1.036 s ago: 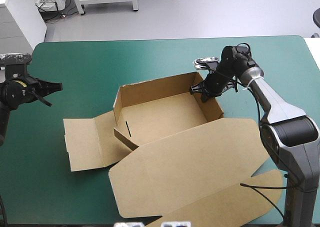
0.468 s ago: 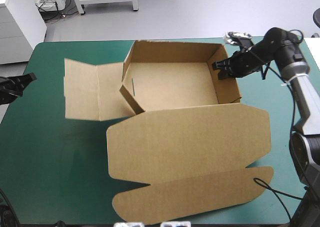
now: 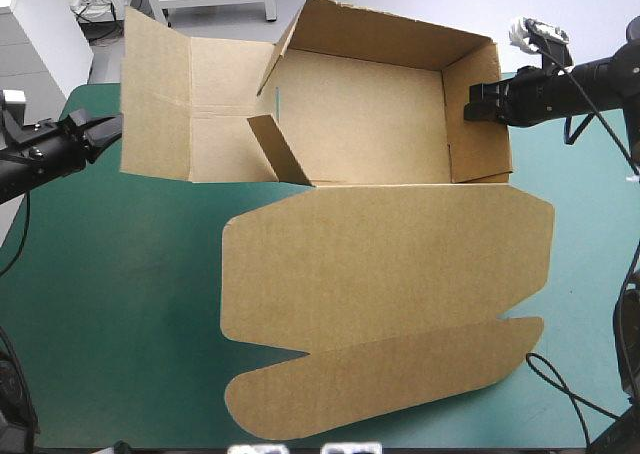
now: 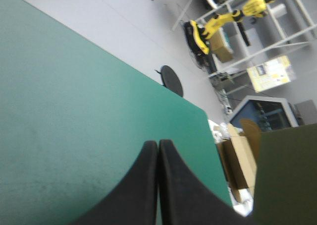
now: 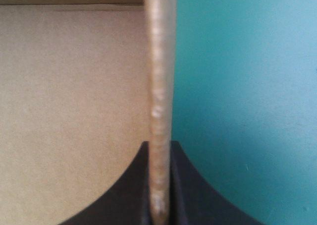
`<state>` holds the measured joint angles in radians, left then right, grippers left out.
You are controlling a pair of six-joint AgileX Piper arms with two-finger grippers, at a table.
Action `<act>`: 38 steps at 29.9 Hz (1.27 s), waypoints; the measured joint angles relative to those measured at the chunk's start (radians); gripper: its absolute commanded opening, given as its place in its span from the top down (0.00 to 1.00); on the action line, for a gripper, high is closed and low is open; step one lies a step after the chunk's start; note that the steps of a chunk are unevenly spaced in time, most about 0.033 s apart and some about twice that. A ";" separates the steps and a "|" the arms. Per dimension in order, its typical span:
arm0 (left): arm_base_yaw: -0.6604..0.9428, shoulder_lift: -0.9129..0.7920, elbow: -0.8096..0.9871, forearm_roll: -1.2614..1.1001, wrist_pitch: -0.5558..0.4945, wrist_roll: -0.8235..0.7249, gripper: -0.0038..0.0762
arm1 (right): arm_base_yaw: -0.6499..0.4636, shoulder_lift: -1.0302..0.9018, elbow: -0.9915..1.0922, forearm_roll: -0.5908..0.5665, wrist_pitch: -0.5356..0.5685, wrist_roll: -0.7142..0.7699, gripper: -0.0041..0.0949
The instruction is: Fold the box
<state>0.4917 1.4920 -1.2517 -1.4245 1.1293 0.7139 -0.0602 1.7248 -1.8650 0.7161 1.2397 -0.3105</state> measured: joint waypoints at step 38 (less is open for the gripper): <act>-0.223 -0.131 0.000 -0.037 0.077 0.030 0.97 | 0.219 0.035 0.003 -0.095 -0.254 0.048 0.97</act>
<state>0.2682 1.3610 -1.2517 -1.4615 1.2059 0.7436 0.1583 1.7598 -1.8620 0.6212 0.9858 -0.2628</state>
